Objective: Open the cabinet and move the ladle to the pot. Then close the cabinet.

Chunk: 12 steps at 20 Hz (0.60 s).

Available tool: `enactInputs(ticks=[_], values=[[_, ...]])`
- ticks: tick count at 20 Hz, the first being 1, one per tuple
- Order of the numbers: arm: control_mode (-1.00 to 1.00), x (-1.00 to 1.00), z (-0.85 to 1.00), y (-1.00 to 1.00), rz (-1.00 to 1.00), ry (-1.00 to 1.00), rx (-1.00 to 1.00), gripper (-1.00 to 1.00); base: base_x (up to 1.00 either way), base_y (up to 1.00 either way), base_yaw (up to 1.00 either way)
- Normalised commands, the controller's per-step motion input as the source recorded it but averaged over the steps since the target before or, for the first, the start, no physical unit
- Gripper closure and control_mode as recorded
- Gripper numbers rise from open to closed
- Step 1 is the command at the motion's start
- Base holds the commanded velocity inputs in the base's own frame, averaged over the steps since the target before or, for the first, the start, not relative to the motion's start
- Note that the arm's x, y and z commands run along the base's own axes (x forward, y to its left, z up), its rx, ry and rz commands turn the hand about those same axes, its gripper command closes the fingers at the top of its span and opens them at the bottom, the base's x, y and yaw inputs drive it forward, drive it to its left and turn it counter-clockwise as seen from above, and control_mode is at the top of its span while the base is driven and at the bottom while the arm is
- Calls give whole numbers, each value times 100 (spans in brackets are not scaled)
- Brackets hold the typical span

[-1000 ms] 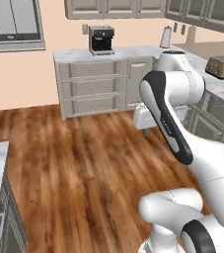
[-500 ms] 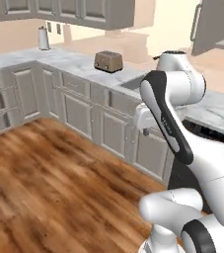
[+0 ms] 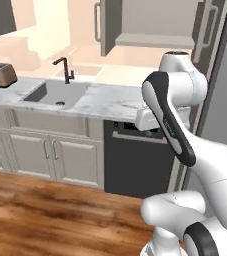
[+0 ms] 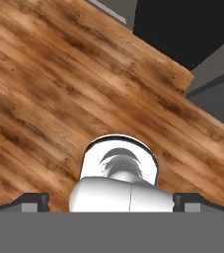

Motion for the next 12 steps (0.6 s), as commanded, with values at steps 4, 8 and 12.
enactInputs(ticks=[4,8,12], values=[[100,0,0,0,0,0,0,-100,9,10,-59],[100,0,0,0,0,0,0,-100,44,34,-19],[100,0,0,0,0,0,0,-100,68,24,-9]])
